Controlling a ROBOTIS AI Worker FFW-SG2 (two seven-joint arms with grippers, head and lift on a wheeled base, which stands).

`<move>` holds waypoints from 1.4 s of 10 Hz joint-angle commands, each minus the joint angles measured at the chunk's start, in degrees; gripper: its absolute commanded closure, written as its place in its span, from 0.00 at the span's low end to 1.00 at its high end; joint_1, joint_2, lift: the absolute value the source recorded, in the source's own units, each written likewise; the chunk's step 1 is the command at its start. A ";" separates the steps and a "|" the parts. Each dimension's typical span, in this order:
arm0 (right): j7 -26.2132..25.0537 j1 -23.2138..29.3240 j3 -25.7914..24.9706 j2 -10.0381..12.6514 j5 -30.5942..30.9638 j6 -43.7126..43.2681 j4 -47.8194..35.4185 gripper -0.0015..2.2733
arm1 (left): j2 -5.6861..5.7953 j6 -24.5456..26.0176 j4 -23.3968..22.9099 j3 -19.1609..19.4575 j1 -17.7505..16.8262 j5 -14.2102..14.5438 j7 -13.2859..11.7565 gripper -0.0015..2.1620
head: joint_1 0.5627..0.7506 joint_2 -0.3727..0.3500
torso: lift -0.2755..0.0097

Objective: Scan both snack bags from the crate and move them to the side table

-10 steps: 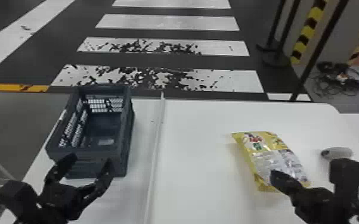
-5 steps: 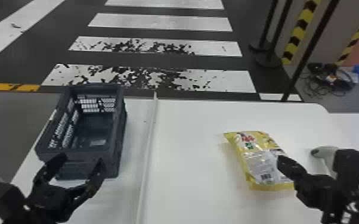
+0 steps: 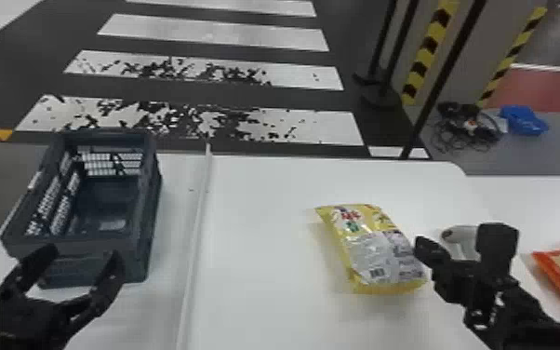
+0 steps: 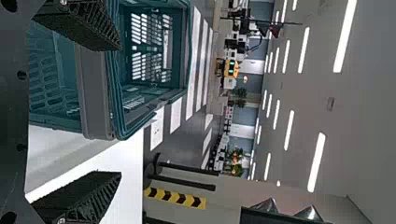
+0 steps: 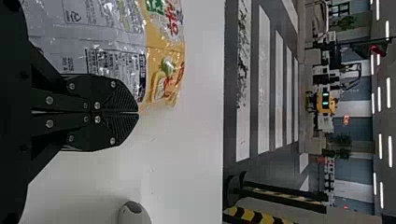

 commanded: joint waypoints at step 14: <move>-1.24 4.43 -0.18 0.75 0.64 0.12 -2.65 0.97 | -0.23 0.00 0.44 -0.16 -0.25 0.00 0.00 0.02 | 0.70 0.31 | 0.62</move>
